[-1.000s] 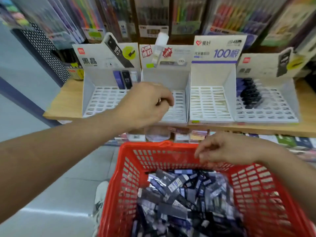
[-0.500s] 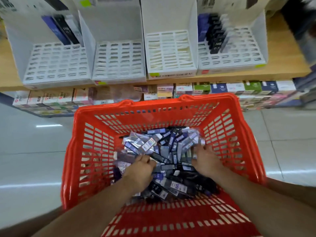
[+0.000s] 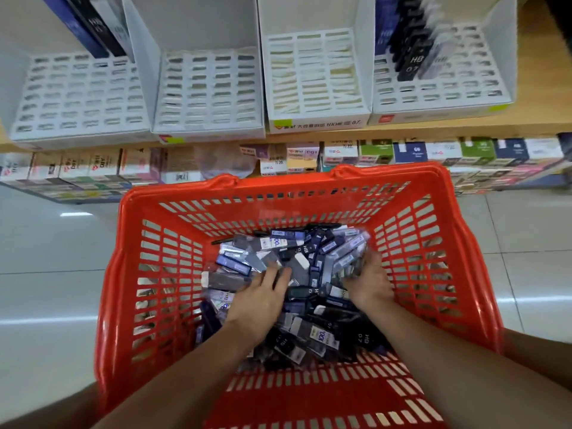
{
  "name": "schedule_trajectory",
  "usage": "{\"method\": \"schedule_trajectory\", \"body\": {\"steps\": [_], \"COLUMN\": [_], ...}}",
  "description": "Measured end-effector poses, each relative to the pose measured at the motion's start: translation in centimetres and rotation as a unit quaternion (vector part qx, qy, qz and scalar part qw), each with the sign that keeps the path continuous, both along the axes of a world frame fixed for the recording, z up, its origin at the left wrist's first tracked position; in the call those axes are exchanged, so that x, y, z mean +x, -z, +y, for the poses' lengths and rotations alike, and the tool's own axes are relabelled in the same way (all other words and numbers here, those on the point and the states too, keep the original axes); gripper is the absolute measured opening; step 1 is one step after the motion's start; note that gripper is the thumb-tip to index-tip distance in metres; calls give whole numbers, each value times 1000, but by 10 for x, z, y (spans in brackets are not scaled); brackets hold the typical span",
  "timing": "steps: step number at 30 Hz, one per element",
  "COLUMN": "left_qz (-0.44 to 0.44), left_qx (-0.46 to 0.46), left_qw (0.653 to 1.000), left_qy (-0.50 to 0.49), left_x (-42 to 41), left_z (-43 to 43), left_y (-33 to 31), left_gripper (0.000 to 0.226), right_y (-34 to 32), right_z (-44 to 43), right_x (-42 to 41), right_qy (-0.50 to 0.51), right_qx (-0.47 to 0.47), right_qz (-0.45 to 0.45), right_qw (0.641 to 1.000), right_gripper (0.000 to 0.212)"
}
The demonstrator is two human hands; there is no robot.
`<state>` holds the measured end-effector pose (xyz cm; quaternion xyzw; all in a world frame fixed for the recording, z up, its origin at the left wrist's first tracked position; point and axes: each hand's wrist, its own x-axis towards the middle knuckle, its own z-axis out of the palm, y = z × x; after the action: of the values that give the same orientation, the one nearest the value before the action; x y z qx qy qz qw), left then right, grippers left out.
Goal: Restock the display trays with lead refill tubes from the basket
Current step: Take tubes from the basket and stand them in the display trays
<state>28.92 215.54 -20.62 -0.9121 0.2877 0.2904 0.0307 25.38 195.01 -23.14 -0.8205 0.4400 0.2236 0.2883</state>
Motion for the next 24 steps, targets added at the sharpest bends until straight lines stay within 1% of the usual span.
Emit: {"method": "schedule_trajectory", "body": {"steps": [2, 4, 5, 7, 9, 11, 12, 13, 14, 15, 16, 17, 18, 19, 22, 23, 24], "left_qz": [-10, -14, -11, -3, 0, 18, 36, 59, 83, 105, 122, 140, 156, 169, 209, 220, 233], "left_qx": [-5, -4, -8, -38, -71, -95, -99, -105, -114, -126, -135, -139, -140, -140, -161, -178, -203], "left_qw": [1000, 1000, 1000, 996, 987, 975, 970, 966, 960, 952, 943, 934, 926, 917, 883, 870, 851], "left_qy": [19, -2, -25, -81, -146, -202, -217, -228, -242, -260, -280, -297, -314, -333, -389, -404, -425], "left_x": [-5, -6, -4, 1, 9, 17, 20, 22, 23, 25, 25, 26, 27, 27, 26, 24, 22], "left_z": [1, 4, 5, 7, 8, 10, 10, 10, 9, 9, 8, 7, 6, 3, -6, -11, -16], "left_y": [4, 7, 7, 7, 2, -1, -3, -6, -11, -16, -20, -25, -29, -34, -40, -43, -44], "left_gripper": [67, 55, 49, 41, 42, 49, 50, 44, 35, 26, 19, 14, 8, 6, 9, 9, 9], "right_y": [-1, 0, -1, -5, -15, -22, -25, -30, -38, -41, -43, -45, -50, -53, -62, -67, -69], "right_z": [-2, -5, -7, -11, -12, -10, -7, -5, -3, -5, -7, -10, -12, -14, -14, -12, -11], "right_x": [8, 10, 9, 7, 6, 11, 14, 16, 19, 19, 17, 14, 10, 5, -6, -8, -7], "right_qy": [66, 99, 107, 136, 175, 211, 217, 205, 184, 176, 175, 180, 194, 212, 294, 297, 294], "right_qx": [19, 39, 58, 121, 195, 261, 275, 283, 286, 291, 309, 329, 350, 381, 499, 527, 542], "right_qz": [-2, 2, -4, -43, -80, -85, -74, -44, -14, 8, 17, 15, 12, 0, -26, -30, -33], "right_qw": [998, 994, 993, 982, 962, 938, 934, 936, 940, 940, 935, 927, 916, 900, 815, 795, 786], "right_gripper": [66, 67, 67, 63, 55, 44, 35, 21, 14, 30, 39, 34, 24, 19, 30, 32, 33]}}
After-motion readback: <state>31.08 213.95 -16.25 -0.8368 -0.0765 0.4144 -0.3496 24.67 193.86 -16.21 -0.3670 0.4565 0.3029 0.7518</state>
